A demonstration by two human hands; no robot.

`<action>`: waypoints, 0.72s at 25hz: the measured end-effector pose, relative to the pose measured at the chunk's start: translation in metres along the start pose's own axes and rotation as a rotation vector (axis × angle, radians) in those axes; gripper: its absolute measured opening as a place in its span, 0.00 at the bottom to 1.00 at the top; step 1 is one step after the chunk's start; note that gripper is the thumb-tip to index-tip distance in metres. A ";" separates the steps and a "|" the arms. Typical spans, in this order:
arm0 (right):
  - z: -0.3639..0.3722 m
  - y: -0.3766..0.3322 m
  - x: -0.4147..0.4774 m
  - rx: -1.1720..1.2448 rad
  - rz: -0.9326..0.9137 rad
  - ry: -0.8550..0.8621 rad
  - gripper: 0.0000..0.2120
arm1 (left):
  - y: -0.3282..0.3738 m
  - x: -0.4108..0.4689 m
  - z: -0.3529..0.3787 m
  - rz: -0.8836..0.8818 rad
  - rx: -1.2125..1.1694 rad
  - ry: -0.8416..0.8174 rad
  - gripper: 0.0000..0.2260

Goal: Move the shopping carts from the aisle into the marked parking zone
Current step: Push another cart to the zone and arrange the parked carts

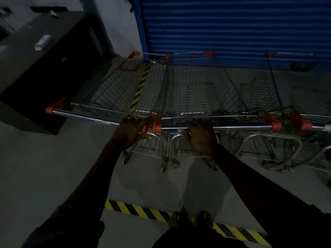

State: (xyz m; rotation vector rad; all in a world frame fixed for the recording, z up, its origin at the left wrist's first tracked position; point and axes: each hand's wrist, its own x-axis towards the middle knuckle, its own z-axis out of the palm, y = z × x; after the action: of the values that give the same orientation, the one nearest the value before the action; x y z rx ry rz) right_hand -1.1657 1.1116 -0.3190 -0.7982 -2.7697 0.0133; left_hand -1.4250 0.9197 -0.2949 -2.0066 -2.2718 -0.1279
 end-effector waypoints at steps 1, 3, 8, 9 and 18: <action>0.002 0.003 -0.001 0.011 0.008 -0.002 0.24 | 0.001 0.002 0.003 -0.001 0.021 0.000 0.38; 0.003 0.011 -0.003 0.042 0.018 -0.002 0.25 | 0.003 0.007 0.005 -0.008 0.026 -0.006 0.38; -0.006 0.024 -0.008 0.030 0.022 0.014 0.30 | 0.021 0.023 0.006 -0.033 -0.031 -0.030 0.40; -0.006 0.025 -0.009 0.026 0.025 0.027 0.30 | 0.023 0.026 0.004 -0.043 -0.055 -0.043 0.41; 0.002 0.030 -0.012 0.128 0.064 0.095 0.28 | 0.030 0.038 0.005 -0.034 -0.109 -0.065 0.40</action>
State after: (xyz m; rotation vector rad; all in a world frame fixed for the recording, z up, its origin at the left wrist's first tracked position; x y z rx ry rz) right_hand -1.1403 1.1308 -0.3260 -0.8314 -2.6232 0.1594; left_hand -1.4003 0.9613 -0.2946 -2.0541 -2.3883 -0.1955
